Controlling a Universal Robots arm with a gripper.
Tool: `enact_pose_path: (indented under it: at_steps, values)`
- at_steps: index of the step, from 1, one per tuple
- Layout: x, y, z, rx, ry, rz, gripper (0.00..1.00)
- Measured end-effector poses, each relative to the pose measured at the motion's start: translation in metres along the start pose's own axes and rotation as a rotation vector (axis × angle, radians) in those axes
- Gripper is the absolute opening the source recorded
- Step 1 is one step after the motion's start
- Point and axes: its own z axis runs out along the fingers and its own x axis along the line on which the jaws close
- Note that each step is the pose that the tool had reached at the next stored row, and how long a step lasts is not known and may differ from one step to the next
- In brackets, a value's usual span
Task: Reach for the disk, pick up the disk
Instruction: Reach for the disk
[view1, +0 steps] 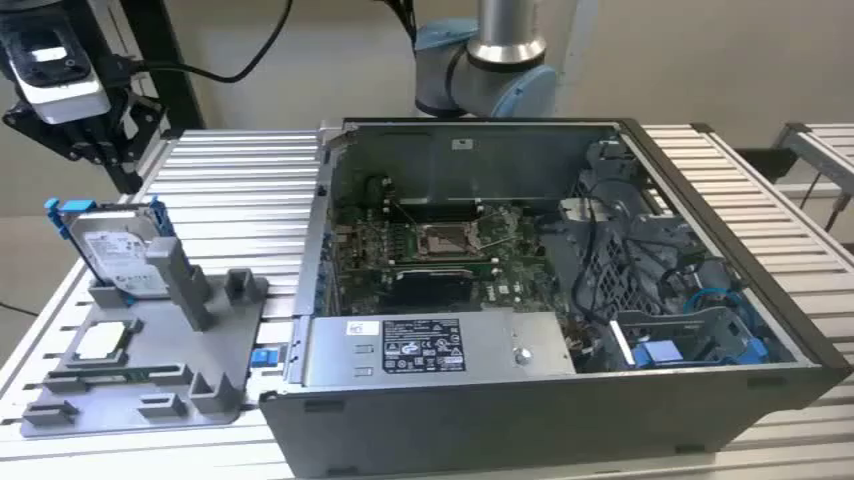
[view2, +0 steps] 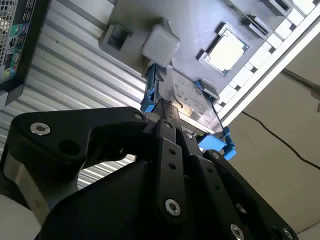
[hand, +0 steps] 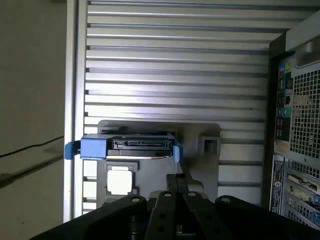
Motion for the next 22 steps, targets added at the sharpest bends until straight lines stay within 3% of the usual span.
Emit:
enact_pose_path:
  at_steps: [14, 16, 22]
  values:
    - [0.0012, 0.0001, -0.0001, 0.0001, 0.0001, 0.001, 0.00]
    - [0.0059, 0.0008, 0.0001, 0.0000, -0.0001, 0.001, 0.00]
    - [0.0328, 0.0062, 0.0002, 0.0004, 0.0000, 0.000, 0.00]
